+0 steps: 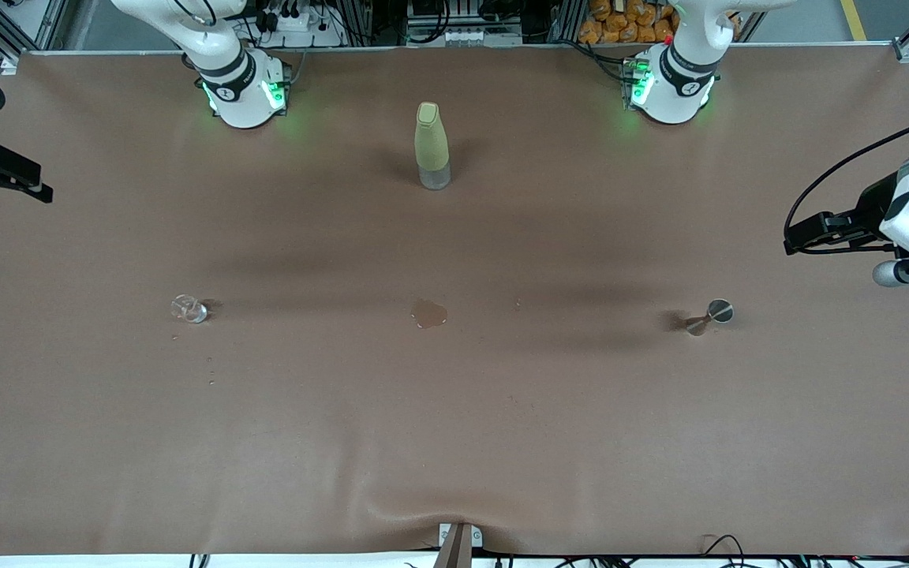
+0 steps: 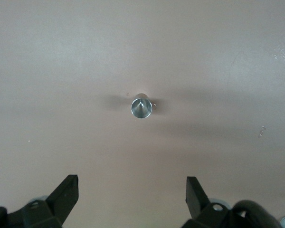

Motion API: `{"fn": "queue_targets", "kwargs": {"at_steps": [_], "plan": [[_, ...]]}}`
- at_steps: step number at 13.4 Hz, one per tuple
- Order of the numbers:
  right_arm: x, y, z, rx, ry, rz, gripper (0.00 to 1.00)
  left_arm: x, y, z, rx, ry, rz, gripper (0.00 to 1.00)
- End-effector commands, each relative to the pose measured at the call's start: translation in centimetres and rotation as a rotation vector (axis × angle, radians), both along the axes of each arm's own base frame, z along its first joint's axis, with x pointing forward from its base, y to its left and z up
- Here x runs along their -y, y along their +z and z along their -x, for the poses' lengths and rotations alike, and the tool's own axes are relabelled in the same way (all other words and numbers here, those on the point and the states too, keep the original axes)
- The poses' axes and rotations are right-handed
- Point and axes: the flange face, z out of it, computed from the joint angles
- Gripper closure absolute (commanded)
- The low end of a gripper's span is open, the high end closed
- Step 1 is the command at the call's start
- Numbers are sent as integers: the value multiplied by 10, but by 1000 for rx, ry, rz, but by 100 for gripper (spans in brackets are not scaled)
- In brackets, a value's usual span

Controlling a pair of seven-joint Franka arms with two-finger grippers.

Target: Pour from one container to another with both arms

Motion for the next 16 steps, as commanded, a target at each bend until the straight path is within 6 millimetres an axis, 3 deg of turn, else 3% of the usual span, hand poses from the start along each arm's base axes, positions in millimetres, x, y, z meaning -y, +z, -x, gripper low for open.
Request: {"fn": "queue_targets", "kwargs": {"at_steps": [1, 5, 7, 9, 13, 16], "plan": [[31, -19, -13, 27, 148, -86, 0, 1, 2, 0, 9, -13, -4, 0], [60, -62, -37, 87, 350, -225, 0, -1, 4, 0, 13, -11, -5, 0], [79, -79, -35, 133, 455, -274, 0, 0, 8, -1, 22, -13, -5, 0], [108, -120, -21, 152, 477, -387, 0, -2, 11, -1, 29, -10, -3, 0], [134, -194, -15, 313, 659, -500, 0, -14, 15, -7, 47, -153, 17, 0], [164, -262, -9, 460, 720, -642, 0, -18, 10, -9, 40, -207, 21, 0]]}}
